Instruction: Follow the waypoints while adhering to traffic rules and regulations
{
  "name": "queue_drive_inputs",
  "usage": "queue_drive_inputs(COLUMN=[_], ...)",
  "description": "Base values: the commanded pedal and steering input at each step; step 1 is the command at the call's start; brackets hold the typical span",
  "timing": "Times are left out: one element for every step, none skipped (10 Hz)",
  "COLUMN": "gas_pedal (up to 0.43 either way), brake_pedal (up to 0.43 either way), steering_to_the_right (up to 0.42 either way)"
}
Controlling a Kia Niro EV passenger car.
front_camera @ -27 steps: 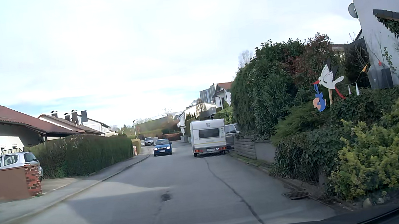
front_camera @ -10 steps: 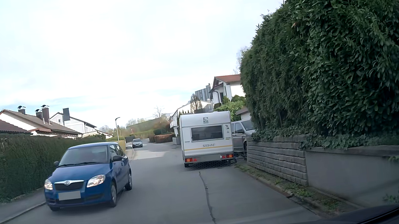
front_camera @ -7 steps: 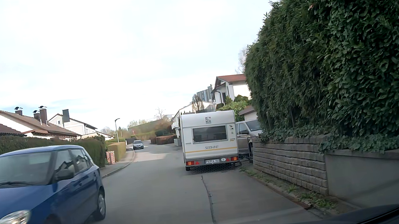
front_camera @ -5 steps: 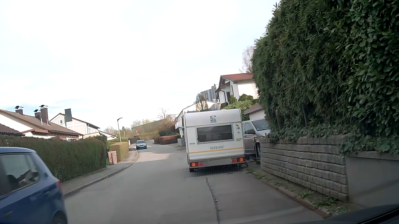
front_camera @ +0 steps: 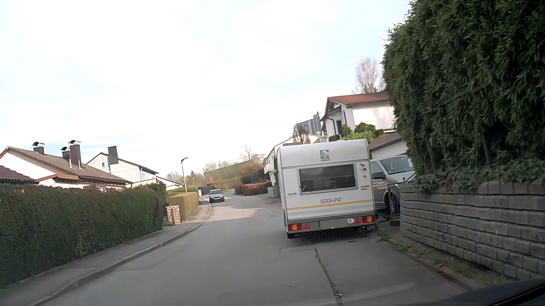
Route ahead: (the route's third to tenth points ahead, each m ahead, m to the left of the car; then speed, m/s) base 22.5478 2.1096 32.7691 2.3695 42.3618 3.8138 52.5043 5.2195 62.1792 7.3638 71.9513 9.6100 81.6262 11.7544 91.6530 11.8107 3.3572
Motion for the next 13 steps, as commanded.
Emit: queue_drive_inputs(gas_pedal=[0.228,0.228,0.228,0.228,0.228,0.228,0.240,0.248,0.248,0.248,0.248,0.260,0.260], brake_pedal=[0.000,0.000,0.000,0.000,0.000,0.000,0.000,0.000,0.000,0.000,0.000,0.000,0.000], steering_to_the_right=[-0.271,-0.279,-0.280,-0.274,-0.263,-0.247,-0.213,-0.169,-0.130,-0.097,-0.060,-0.020,0.009])
